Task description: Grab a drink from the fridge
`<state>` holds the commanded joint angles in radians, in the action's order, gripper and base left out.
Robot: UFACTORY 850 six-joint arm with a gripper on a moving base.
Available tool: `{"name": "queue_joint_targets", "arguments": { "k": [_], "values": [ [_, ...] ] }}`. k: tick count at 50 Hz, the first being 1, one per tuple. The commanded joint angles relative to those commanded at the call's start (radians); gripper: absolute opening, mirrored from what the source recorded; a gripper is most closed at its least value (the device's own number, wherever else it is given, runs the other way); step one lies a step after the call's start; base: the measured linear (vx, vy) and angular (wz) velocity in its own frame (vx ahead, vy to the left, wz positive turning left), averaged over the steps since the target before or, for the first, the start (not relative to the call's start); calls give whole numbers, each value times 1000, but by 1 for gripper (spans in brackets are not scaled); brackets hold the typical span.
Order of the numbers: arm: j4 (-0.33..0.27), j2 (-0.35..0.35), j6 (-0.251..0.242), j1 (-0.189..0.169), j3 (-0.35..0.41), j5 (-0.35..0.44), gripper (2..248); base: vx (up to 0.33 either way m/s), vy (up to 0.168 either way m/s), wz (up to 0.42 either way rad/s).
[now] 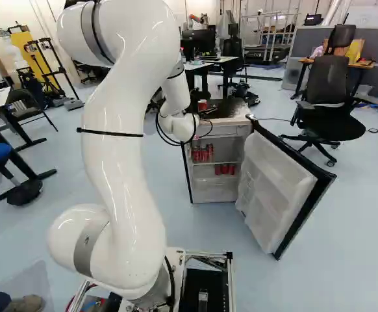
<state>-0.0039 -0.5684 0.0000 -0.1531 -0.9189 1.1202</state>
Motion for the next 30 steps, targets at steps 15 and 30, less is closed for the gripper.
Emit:
{"name": "queue_joint_targets", "arguments": {
  "k": [15,30],
  "values": [
    [0,62,0,-6,83,0,247,0,0,0],
    [0,124,0,-21,164,0,247,0,0,0]
  ]
}}
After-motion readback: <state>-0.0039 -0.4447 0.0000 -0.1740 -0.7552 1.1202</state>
